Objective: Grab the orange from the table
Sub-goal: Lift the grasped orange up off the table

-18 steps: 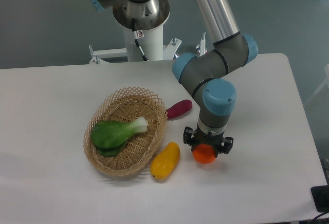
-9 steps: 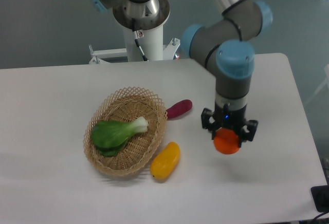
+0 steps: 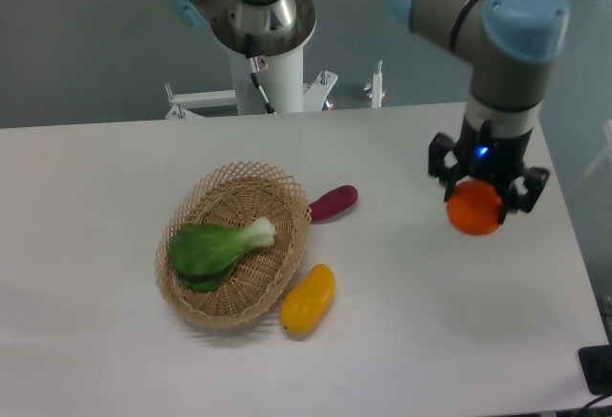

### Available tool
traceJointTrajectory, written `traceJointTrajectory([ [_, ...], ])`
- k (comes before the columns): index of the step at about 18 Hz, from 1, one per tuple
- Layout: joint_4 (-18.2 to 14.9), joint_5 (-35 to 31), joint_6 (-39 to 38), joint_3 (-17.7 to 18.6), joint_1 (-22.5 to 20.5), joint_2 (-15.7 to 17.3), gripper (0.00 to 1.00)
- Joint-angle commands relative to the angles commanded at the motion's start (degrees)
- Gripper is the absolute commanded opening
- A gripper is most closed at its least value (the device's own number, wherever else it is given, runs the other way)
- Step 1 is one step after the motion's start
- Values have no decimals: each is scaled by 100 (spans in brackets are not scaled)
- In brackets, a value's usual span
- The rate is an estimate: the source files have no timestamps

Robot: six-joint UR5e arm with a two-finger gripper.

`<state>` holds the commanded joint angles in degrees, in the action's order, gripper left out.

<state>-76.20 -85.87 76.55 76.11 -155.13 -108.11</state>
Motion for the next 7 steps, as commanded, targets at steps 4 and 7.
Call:
traceJointTrajectory([
  [4,0,9,0,18,-44,0,50],
  [7,0,17,0,44,-53,70,50],
])
